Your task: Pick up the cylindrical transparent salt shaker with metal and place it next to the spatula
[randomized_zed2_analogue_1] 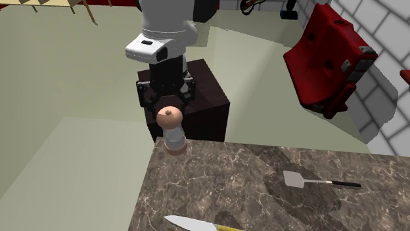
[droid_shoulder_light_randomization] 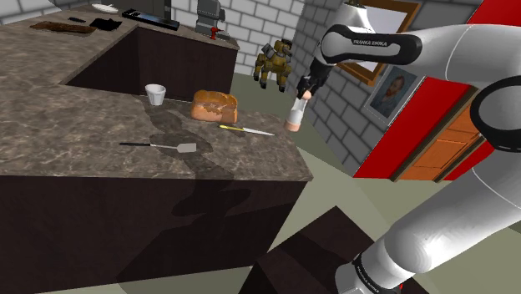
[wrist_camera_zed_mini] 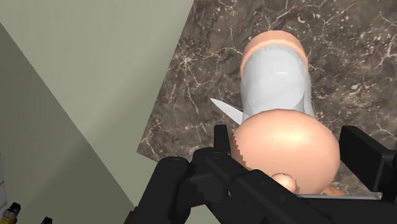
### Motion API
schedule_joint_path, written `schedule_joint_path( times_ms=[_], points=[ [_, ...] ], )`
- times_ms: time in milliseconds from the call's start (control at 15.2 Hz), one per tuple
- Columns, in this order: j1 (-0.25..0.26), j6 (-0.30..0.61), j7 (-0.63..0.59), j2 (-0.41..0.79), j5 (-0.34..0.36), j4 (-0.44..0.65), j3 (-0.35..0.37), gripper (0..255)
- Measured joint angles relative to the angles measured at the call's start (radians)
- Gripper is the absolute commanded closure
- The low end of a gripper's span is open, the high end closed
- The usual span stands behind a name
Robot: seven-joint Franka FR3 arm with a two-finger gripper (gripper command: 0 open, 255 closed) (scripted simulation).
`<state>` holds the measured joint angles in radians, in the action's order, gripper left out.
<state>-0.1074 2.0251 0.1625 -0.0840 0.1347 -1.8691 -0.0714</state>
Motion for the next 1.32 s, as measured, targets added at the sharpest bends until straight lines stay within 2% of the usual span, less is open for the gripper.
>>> schedule_joint_path(
  times_ms=[990, 1320],
  points=[
    [0.003, -0.203, 0.023, 0.023, -0.010, 0.227, 0.003, 255],
    [0.047, -0.227, -0.071, 0.038, 0.008, 0.254, 0.054, 255]
  ],
)
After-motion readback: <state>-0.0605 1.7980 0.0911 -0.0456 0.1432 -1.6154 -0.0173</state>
